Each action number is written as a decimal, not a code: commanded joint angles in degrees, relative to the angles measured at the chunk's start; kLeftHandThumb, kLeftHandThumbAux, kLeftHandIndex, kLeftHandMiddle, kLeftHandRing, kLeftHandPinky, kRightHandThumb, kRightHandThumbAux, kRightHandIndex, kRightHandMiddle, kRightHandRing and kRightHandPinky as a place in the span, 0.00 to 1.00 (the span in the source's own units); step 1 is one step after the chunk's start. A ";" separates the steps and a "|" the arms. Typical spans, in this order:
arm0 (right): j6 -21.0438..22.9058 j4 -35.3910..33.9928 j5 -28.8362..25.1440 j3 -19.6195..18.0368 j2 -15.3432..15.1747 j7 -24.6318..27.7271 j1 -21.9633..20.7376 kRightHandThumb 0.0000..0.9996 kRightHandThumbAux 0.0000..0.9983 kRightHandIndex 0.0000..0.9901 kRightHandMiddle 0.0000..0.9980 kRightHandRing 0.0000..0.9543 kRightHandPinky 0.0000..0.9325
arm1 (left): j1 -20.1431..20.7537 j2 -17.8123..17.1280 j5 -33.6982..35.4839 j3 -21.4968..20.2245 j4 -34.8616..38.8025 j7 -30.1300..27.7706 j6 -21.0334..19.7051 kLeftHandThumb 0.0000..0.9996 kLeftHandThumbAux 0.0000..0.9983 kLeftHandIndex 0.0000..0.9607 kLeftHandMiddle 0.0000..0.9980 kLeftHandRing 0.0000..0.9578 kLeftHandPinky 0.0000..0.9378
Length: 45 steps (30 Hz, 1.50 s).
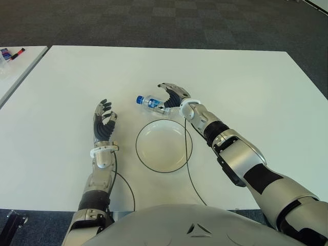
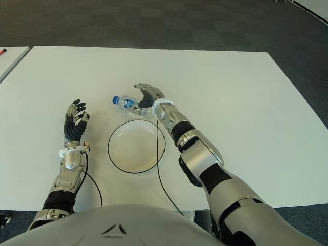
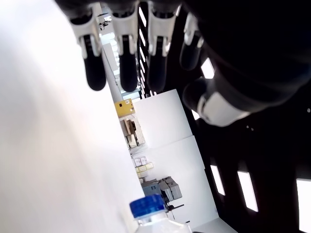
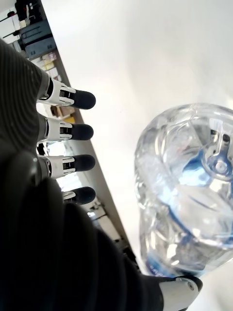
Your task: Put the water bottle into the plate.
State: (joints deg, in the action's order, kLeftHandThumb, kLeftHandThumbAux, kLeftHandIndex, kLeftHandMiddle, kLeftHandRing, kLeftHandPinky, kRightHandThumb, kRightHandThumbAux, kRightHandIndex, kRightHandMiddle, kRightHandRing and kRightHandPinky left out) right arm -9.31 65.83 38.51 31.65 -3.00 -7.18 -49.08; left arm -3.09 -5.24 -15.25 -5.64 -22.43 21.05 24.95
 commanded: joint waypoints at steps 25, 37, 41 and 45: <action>1.54 0.51 0.67 1.01 -2.01 5.34 -1.63 0.09 0.47 0.00 0.00 0.00 0.02 | -0.22 4.50 -1.75 7.49 15.93 -2.41 -9.45 0.52 0.63 0.13 0.24 0.26 0.29; 0.46 -1.06 0.06 0.30 -2.73 3.95 -0.89 0.10 0.47 0.00 0.00 0.00 0.04 | 0.42 4.25 -1.91 8.31 14.81 -2.39 -6.48 0.47 0.59 0.12 0.24 0.26 0.30; 0.37 -1.45 0.05 0.28 -2.92 3.64 -0.72 0.11 0.47 0.00 0.00 0.00 0.06 | 0.37 4.03 -2.00 8.50 14.97 -2.43 -6.81 0.47 0.60 0.12 0.24 0.26 0.30; 0.45 -1.76 0.20 0.38 -3.20 3.59 -0.68 0.11 0.46 0.00 0.00 0.00 0.07 | 0.40 3.95 -2.02 8.58 14.93 -2.34 -6.76 0.47 0.61 0.12 0.24 0.26 0.30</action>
State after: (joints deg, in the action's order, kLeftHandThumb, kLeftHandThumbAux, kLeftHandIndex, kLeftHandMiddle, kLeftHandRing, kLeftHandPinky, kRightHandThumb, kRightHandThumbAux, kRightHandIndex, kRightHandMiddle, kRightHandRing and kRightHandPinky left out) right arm -8.91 64.46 39.06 32.32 -5.69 -3.48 -50.45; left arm -2.99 -1.03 -16.96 2.91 -6.91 19.26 18.42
